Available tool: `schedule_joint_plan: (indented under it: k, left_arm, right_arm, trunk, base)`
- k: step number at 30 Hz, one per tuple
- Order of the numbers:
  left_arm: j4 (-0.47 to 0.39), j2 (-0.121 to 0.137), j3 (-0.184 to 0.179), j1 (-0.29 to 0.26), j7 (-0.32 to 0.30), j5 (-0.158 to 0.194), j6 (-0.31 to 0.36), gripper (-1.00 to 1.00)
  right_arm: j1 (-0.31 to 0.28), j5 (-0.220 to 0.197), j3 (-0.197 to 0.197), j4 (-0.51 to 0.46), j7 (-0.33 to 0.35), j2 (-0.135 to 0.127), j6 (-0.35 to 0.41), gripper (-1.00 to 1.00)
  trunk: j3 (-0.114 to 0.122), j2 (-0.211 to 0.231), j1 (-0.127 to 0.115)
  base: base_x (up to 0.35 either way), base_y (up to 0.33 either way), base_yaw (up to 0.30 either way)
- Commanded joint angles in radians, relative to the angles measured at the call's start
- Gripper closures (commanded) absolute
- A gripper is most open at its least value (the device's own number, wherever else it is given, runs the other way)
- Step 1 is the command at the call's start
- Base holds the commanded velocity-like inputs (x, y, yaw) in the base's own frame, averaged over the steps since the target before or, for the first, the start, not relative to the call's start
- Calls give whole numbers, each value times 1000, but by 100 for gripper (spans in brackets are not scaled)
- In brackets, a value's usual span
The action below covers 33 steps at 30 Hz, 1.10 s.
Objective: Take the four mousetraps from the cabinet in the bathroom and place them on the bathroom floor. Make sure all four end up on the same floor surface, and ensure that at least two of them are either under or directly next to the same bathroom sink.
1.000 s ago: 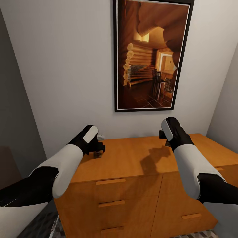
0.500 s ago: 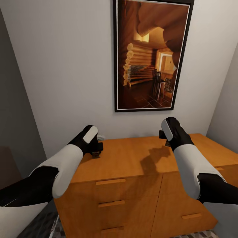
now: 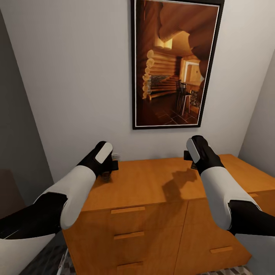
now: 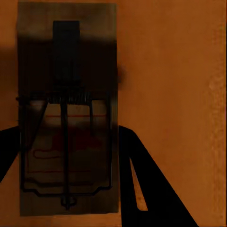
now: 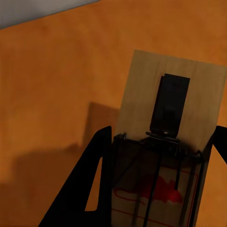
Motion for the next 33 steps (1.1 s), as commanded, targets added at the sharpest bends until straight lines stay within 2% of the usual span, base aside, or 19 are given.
schedule_joint_plan:
  k: [1, 10, 22, 25, 28, 33]
  left_arm:
    - [-31, 0, -3, 0, 7, 8, 7, 100]
    - [-174, 0, -9, 0, 2, 8, 10, 100]
    - [-199, 0, -18, 0, 1, 13, 10, 100]
    - [-196, 0, -45, 0, 1, 14, 10, 100]
    - [-194, 0, -91, 0, 1, 15, 10, 100]
    - [-192, 0, -114, 0, 1, 16, 10, 100]
  right_arm:
    - [-1, -11, -3, -1, -10, 1, 1, 100]
    - [-1, -9, -3, -1, -10, -1, 1, 100]
    - [-1, -5, -3, -2, -10, -1, 1, 100]
    - [-1, -5, -3, -2, -10, 0, 1, 100]
    - [-1, -5, -3, -6, -10, 0, 1, 100]
    - [-1, -3, -2, -9, -10, 1, 1, 100]
  trunk:
    - [-1, -1, 0]
    - [-1, -1, 0]
    - [-1, -1, 0]
    - [-1, -1, 0]
    - [-1, -1, 0]
    - [-1, -1, 0]
  base:
    - [0, 0, 0]
    - [0, 0, 0]
    - [-48, 0, 0]
    - [-269, 0, 0]
    - [-318, 0, 0]
    - [-337, 0, 0]
